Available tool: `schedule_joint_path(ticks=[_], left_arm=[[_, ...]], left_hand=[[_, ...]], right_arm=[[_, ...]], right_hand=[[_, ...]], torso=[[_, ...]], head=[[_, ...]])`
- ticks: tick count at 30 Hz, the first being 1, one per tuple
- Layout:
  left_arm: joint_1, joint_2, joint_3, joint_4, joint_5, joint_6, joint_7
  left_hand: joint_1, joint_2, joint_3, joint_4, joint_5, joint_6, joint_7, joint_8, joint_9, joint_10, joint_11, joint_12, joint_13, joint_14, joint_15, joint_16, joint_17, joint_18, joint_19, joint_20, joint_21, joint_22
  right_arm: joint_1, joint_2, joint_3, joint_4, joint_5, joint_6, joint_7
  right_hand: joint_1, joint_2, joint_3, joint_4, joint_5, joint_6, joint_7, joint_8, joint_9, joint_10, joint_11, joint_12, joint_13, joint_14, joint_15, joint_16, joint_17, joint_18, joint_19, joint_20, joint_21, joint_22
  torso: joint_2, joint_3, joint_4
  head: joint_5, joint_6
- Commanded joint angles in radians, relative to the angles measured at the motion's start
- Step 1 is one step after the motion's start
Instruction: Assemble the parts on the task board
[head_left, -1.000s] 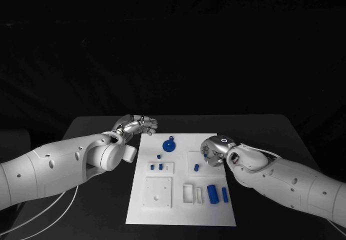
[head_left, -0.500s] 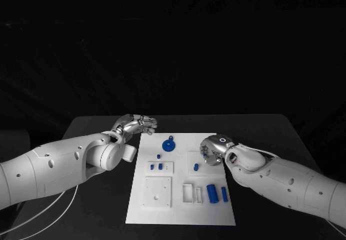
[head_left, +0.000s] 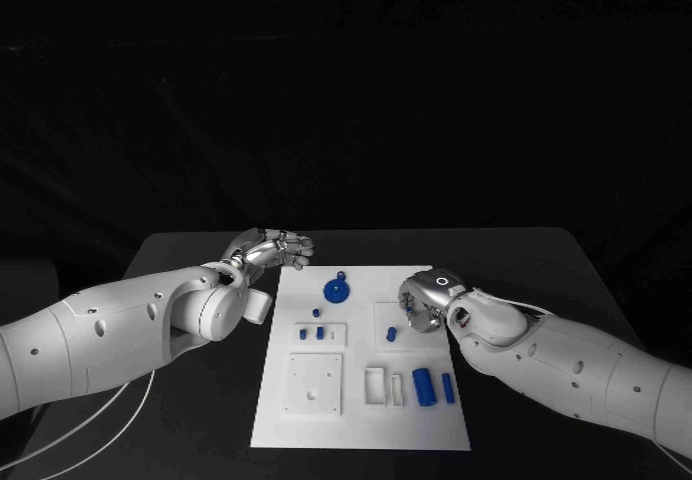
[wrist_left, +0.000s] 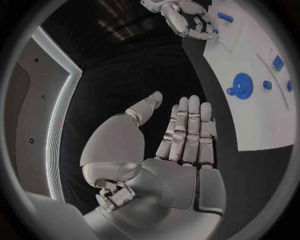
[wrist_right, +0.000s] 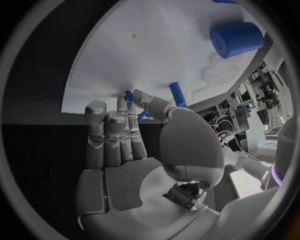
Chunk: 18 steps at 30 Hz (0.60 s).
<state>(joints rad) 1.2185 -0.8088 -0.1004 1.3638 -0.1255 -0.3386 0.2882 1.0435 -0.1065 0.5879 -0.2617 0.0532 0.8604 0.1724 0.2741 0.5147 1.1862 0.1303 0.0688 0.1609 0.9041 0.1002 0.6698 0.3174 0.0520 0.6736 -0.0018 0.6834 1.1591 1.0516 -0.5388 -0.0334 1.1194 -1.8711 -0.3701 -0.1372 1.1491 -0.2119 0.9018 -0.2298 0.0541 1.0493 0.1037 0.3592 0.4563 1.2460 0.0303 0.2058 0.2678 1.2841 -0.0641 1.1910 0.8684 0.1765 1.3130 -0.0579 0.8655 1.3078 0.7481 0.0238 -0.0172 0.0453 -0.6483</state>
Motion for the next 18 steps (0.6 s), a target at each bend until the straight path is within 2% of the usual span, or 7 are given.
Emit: schedule_joint_path(ticks=[1, 12, 18], left_arm=[[0.002, 0.003, 0.001, 0.0, 0.004, 0.012, 0.005], [0.002, 0.003, 0.001, -0.001, 0.004, 0.009, 0.006], [0.002, 0.003, 0.001, -0.005, 0.004, 0.006, 0.008]], left_hand=[[0.003, 0.009, -0.001, -0.007, -0.003, -0.009, 0.0, 0.005, 0.0, -0.006, -0.001, 0.001, -0.001, 0.009, 0.001, -0.005, 0.001, 0.014, 0.002, 0.003, -0.007, 0.002], [0.003, 0.01, 0.0, -0.007, -0.002, -0.009, 0.0, 0.005, 0.0, -0.007, -0.001, 0.001, -0.002, 0.01, 0.001, -0.006, 0.002, 0.014, 0.002, 0.003, -0.007, 0.002], [0.003, 0.011, 0.0, -0.007, -0.002, -0.01, 0.001, 0.005, 0.0, -0.007, -0.001, 0.001, -0.002, 0.01, 0.001, -0.007, 0.003, 0.014, 0.002, 0.003, -0.007, 0.002]], right_arm=[[-0.009, -0.002, -0.006, 0.002, -0.035, 0.005, -0.02], [-0.009, -0.013, -0.006, 0.024, -0.056, -0.033, -0.039], [-0.007, -0.027, -0.004, 0.039, -0.06, -0.038, -0.044]], right_hand=[[0.014, -0.004, 0.008, 0.001, -0.004, 0.012, -0.001, 0.005, 0.002, 0.042, 0.009, 0.005, 0.005, 0.001, -0.008, 0.0, -0.002, 0.085, 0.004, -0.008, 0.007, 0.017], [0.02, -0.016, 0.02, 0.009, -0.005, 0.019, -0.005, 0.009, 0.005, 0.053, 0.004, 0.006, 0.01, 0.008, -0.013, -0.002, -0.003, 0.085, 0.012, -0.014, 0.008, 0.015], [0.023, -0.02, 0.023, 0.013, -0.005, 0.021, -0.006, 0.01, 0.006, 0.056, 0.002, 0.005, 0.011, 0.009, -0.015, -0.003, -0.003, 0.085, 0.014, -0.016, 0.009, 0.015]], torso=[[0.0, -0.0002, 0.0], [0.0, -0.0016, 0.0006], [0.0, -0.0004, -0.0003]], head=[[-0.001, 0.0], [-0.001, -0.001], [0.002, 0.001]])
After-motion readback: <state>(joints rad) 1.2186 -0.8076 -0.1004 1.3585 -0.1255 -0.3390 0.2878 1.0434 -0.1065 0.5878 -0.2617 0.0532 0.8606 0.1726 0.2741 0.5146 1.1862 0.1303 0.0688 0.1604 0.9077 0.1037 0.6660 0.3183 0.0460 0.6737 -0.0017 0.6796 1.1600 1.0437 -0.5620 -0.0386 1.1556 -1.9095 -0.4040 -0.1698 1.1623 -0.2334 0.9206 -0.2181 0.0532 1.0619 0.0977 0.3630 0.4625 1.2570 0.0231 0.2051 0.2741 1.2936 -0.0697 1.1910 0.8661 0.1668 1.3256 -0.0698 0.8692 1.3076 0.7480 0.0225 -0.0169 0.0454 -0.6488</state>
